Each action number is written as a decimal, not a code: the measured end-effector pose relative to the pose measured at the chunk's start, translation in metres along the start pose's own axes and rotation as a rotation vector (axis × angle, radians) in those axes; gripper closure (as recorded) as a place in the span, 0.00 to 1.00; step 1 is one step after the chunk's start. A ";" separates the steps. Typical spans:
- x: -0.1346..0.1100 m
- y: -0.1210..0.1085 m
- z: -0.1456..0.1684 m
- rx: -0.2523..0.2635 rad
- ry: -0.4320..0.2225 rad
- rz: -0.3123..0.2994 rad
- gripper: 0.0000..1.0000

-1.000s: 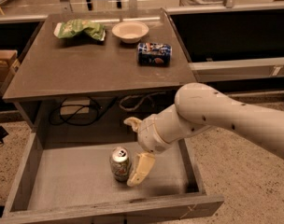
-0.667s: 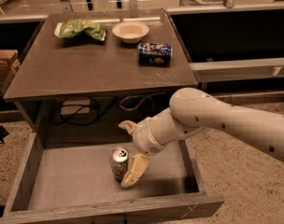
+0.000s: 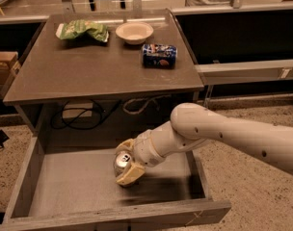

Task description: Pick 7up can from top drawer and place on counter

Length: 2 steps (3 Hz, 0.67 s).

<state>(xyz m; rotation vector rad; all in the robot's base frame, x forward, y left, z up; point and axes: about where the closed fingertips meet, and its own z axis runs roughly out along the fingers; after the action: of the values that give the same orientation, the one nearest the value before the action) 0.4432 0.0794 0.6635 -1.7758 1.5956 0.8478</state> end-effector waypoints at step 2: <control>-0.027 -0.022 -0.051 0.048 -0.222 -0.047 0.85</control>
Offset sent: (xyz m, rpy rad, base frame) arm 0.0439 -0.0504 0.1452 0.3762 -0.1389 0.0438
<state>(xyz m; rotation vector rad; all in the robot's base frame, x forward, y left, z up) 0.4665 0.0581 0.7163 -1.6183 1.4141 0.9404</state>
